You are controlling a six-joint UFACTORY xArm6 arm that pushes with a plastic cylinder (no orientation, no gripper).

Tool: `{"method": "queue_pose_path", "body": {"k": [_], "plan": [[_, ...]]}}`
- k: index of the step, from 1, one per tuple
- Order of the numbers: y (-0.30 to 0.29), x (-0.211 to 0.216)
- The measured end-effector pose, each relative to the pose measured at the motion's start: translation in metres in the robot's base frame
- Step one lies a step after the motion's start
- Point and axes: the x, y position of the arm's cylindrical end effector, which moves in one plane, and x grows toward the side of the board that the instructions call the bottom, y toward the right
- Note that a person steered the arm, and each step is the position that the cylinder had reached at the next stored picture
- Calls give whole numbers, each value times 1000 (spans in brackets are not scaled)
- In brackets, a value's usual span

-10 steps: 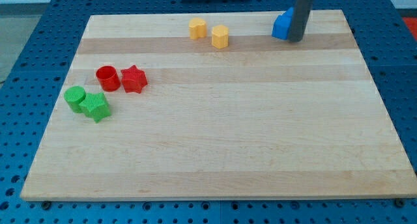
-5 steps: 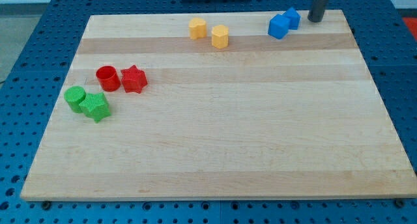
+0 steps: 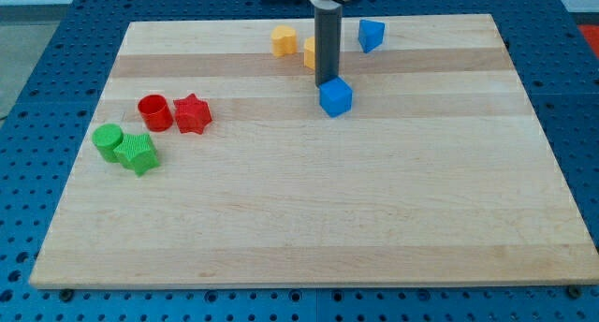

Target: Slide the blue cube towards the red star

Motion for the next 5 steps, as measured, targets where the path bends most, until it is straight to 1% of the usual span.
{"method": "queue_pose_path", "body": {"k": [1, 2, 3, 4, 5], "plan": [[26, 19], [19, 49], [63, 74], [56, 83], [-3, 96]]}}
